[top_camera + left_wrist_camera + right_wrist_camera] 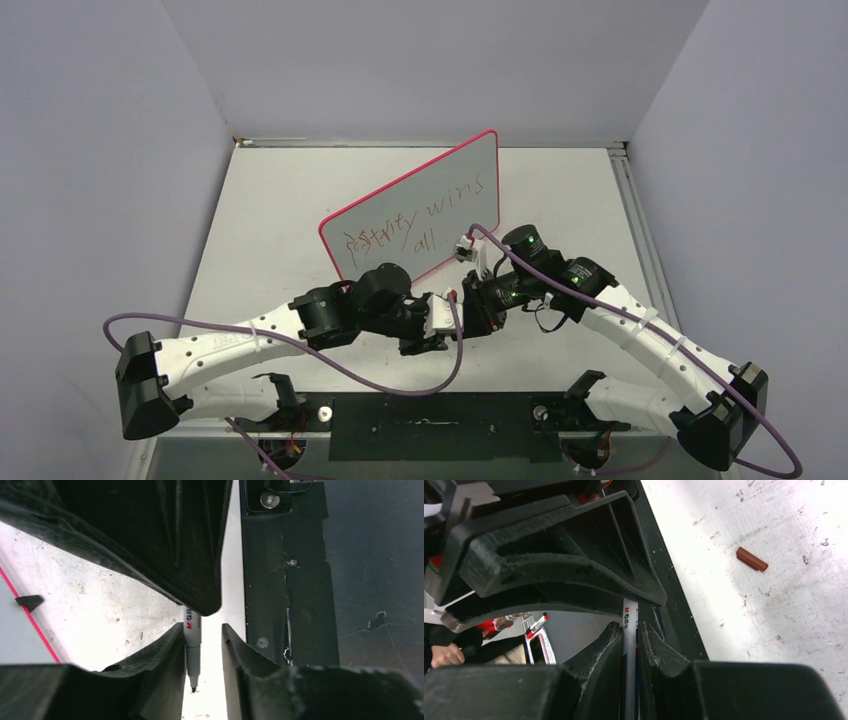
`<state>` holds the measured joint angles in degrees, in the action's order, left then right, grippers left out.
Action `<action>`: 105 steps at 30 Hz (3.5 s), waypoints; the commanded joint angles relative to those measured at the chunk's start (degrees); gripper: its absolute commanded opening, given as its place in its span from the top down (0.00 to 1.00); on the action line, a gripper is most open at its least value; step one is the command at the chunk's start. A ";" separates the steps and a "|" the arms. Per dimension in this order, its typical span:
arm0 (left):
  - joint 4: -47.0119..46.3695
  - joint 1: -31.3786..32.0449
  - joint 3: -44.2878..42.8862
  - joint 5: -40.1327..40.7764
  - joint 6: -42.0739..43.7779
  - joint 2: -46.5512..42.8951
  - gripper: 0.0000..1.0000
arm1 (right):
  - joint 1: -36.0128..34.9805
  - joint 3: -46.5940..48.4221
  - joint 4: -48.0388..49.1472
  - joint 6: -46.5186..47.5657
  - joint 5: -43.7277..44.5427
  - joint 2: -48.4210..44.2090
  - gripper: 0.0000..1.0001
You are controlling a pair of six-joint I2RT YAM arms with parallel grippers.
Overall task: Write a sentence on the whiteboard
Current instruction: Close the whiteboard marker at the center of the board.
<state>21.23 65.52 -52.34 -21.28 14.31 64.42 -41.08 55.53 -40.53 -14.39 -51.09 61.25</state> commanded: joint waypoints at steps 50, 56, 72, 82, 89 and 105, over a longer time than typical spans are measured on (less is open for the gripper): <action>-6.50 -4.05 1.43 -9.08 -6.57 3.55 1.00 | 5.31 -13.24 16.38 -13.20 -2.93 -13.25 0.66; -6.12 -4.07 1.10 -8.70 -6.66 4.09 1.00 | 5.22 -14.23 16.36 -13.86 -3.52 -13.90 0.65; -5.94 -4.42 0.69 -8.30 -7.19 4.24 1.00 | 5.00 -15.54 17.00 -14.66 -4.94 -14.71 0.68; -5.86 -4.52 0.57 -7.94 -7.68 4.47 1.00 | 4.67 -16.00 17.03 -14.74 -4.64 -14.70 0.72; -6.04 -4.52 0.53 -8.25 -8.02 4.78 1.00 | 4.58 -15.59 16.58 -14.06 -3.51 -14.83 0.89; -22.70 -1.49 17.39 25.30 -34.68 -1.84 0.30 | 7.69 -8.95 4.60 -5.25 36.73 -17.39 0.95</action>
<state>7.66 63.18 -39.99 -9.45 -7.05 63.11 -34.92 43.86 -34.52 -21.63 -26.28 45.89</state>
